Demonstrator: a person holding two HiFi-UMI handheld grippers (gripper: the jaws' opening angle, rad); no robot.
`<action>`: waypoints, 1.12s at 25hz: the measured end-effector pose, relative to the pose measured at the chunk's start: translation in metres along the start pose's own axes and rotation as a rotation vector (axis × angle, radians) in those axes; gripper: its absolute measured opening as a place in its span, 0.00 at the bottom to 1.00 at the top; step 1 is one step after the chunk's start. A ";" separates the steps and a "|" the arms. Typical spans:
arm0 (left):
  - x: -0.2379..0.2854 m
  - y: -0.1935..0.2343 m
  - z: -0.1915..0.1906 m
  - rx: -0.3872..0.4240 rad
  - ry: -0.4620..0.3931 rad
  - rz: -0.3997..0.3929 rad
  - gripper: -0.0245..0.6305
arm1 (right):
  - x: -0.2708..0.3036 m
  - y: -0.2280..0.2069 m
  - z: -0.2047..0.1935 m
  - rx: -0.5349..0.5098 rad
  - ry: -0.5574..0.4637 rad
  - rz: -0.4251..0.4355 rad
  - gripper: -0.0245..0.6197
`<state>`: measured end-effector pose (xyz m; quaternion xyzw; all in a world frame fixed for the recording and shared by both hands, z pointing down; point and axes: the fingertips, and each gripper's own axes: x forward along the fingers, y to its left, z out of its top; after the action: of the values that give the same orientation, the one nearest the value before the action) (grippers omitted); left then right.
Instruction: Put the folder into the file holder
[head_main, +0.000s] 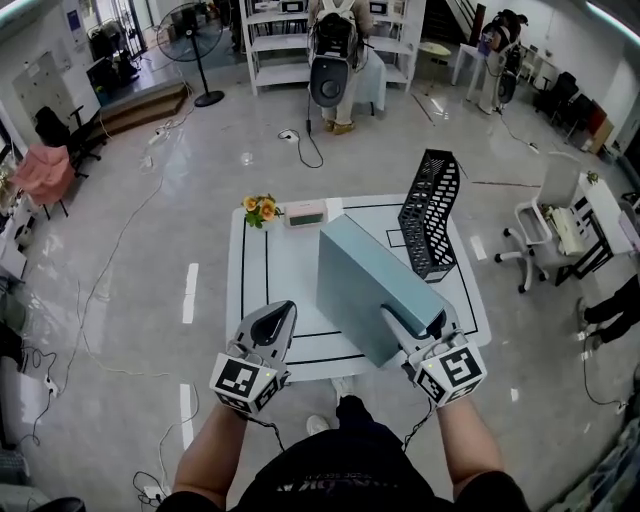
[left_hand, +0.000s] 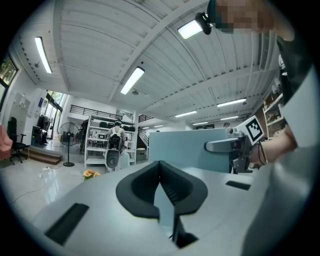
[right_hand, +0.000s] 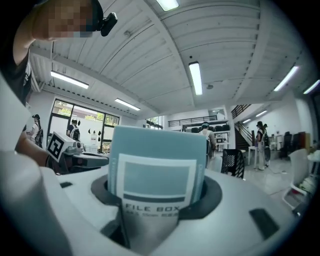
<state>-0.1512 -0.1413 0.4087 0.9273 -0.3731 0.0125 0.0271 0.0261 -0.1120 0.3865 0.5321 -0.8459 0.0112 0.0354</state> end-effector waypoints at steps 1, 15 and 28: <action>0.002 -0.006 0.001 0.001 0.000 -0.014 0.04 | -0.007 -0.004 0.003 0.003 -0.006 -0.028 0.46; 0.030 -0.073 0.027 0.003 -0.028 -0.179 0.04 | -0.089 -0.079 0.083 0.007 -0.136 -0.376 0.46; 0.084 -0.110 0.040 -0.014 -0.032 -0.290 0.04 | -0.121 -0.161 0.143 -0.040 -0.213 -0.596 0.46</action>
<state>-0.0141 -0.1222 0.3680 0.9713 -0.2358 -0.0087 0.0290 0.2161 -0.0807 0.2319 0.7538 -0.6518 -0.0723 -0.0412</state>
